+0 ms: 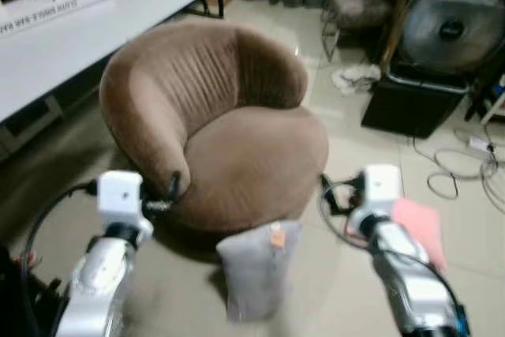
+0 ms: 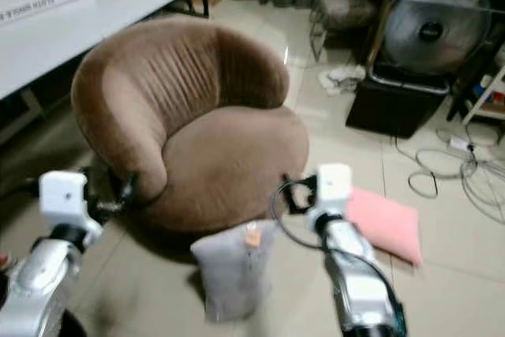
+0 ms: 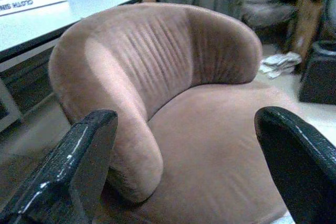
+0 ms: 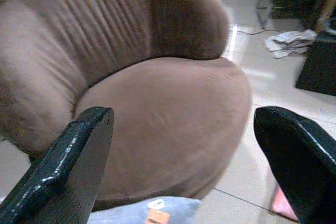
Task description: Move the pillow to the sofa from floor
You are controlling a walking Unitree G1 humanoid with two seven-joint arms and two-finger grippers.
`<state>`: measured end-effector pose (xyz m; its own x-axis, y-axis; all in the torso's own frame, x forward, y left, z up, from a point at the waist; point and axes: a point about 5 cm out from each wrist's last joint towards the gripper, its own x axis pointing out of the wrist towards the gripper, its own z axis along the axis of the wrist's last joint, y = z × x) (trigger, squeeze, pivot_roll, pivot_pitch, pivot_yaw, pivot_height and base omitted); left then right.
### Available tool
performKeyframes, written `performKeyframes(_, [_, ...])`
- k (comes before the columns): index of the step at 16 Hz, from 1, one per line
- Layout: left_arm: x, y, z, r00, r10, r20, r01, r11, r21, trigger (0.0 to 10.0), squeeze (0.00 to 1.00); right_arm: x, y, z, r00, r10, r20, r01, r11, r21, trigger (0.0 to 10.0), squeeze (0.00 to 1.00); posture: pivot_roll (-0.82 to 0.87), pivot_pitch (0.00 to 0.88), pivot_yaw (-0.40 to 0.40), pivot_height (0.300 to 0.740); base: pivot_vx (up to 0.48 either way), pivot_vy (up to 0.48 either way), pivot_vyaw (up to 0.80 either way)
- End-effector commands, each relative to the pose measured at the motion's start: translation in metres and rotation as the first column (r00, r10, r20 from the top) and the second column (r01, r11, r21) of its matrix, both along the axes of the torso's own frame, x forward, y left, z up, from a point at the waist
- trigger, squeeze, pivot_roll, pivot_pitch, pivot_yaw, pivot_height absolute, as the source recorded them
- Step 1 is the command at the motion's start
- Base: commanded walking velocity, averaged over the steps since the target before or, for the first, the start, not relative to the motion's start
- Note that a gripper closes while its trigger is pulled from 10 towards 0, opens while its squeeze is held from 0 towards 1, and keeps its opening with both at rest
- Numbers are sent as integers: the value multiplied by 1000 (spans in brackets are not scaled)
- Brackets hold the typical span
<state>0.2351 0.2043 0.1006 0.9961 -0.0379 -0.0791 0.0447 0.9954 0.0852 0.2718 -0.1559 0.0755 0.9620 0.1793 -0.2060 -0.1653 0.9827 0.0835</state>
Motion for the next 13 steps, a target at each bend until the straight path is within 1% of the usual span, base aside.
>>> performKeyframes(1, [2,-5,-1,1000,1,-10,-1,1000,-1,10000,0,-1,-13,-2,999,-40,-31,39,999,-25,10000,0,81,0,-3,740,281,0,0])
performKeyframes(2, [1,-5,-2,1000,11,-24,-11,1000,-1,10000,0,-2,-13,-4,997,-42,-62,39,998,-45,10000,0,78,0,-2,740,277,0,0])
performKeyframes(6, [1,-5,-1,999,19,-37,-19,1000,7,10000,0,-2,-9,-10,994,-4,-108,-3,998,-67,10000,0,80,0,-1,740,277,0,0])
performKeyframes(13, [3,-7,-3,998,15,-56,-14,1000,24,10000,0,0,-12,-16,989,13,-145,-28,995,-99,10000,0,86,0,-9,740,286,0,0])
